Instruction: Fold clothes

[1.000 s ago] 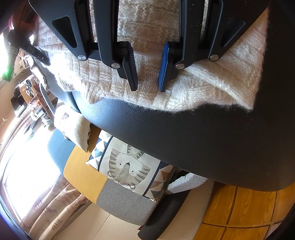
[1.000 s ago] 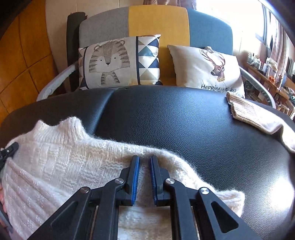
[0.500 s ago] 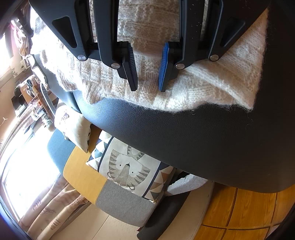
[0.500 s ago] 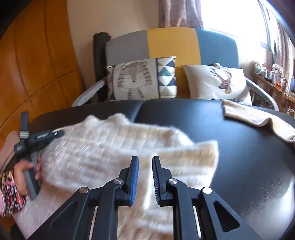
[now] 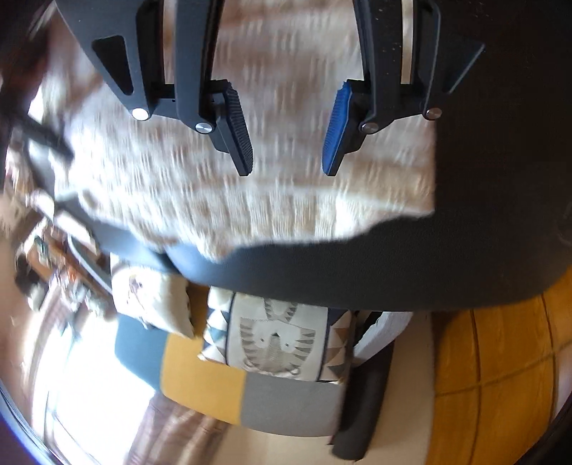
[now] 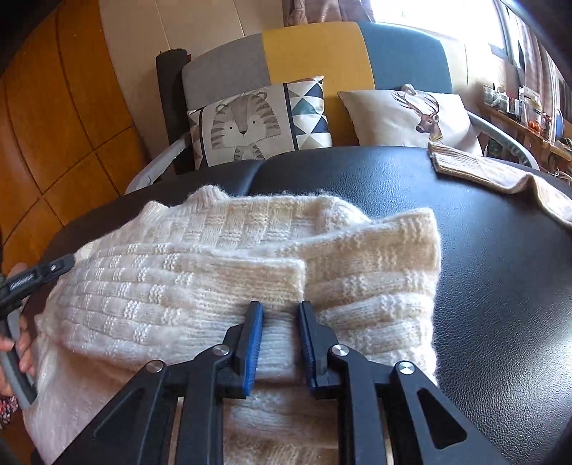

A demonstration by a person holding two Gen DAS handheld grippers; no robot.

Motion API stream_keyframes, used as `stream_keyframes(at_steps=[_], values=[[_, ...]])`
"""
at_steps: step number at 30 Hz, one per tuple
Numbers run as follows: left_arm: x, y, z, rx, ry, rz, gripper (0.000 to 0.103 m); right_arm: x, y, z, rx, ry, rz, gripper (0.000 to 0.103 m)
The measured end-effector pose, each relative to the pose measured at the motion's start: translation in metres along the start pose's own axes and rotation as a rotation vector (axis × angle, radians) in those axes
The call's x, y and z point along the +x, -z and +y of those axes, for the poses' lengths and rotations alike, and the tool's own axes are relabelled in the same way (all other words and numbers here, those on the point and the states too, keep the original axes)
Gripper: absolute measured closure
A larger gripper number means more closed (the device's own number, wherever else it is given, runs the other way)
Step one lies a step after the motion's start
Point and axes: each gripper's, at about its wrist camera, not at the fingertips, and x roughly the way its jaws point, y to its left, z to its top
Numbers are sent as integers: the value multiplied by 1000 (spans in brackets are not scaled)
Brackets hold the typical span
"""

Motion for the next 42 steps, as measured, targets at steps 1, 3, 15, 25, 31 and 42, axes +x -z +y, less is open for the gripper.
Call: stream_keyframes(at_steps=[1,3,15,25,31,42], values=[[-2,6,1,12,-15,15,59,-1,-1,1,-2,2,0,83],[-9,21,5,13,-27,55,59,-6,-1,2,-4,0,-5,82],[-29,64,13,77,-80,51,58,-57,66,29,-166,109,46,81],[1,37,23,67,-65,65,56,-30,47,12,-99,100,45,80],[25,18,22,75,-68,61,54,-13,22,3,-75,95,56,80],[-9,17,43,15,-11,67,54,-26,8,-4,-14,29,23,78]])
